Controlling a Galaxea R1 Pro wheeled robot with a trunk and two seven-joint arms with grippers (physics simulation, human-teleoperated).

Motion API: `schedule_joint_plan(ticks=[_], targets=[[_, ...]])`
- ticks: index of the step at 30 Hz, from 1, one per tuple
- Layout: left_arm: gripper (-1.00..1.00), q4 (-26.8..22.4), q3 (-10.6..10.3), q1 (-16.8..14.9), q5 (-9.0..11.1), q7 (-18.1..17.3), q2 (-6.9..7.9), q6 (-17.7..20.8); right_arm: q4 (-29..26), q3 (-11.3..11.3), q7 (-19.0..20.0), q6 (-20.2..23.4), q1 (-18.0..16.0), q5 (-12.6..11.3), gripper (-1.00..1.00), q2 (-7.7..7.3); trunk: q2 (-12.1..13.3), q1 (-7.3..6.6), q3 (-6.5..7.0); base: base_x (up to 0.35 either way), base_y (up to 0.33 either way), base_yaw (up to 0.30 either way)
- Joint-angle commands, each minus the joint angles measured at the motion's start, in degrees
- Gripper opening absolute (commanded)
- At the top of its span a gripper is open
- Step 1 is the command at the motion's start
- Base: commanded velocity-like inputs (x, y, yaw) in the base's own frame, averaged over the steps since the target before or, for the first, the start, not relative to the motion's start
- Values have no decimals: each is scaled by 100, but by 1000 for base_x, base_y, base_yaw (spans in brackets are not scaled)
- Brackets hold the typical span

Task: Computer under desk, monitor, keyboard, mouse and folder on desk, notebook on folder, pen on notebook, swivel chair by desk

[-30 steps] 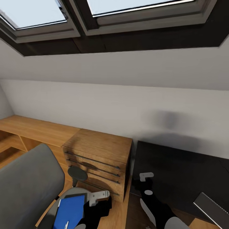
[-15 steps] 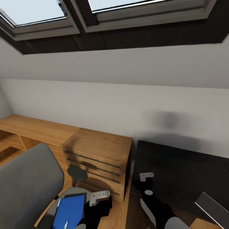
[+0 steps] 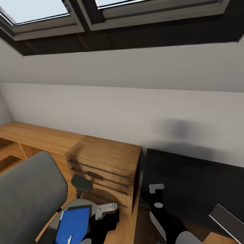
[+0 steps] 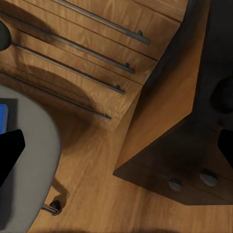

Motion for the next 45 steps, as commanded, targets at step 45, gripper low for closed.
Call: schedule_joint_plan(ticks=[45], targets=[[100, -9, -1, -9, 16, 39, 4, 27, 22, 25, -51, 41, -6, -68, 100, 3, -1211, 661, -547, 0, 0, 0]])
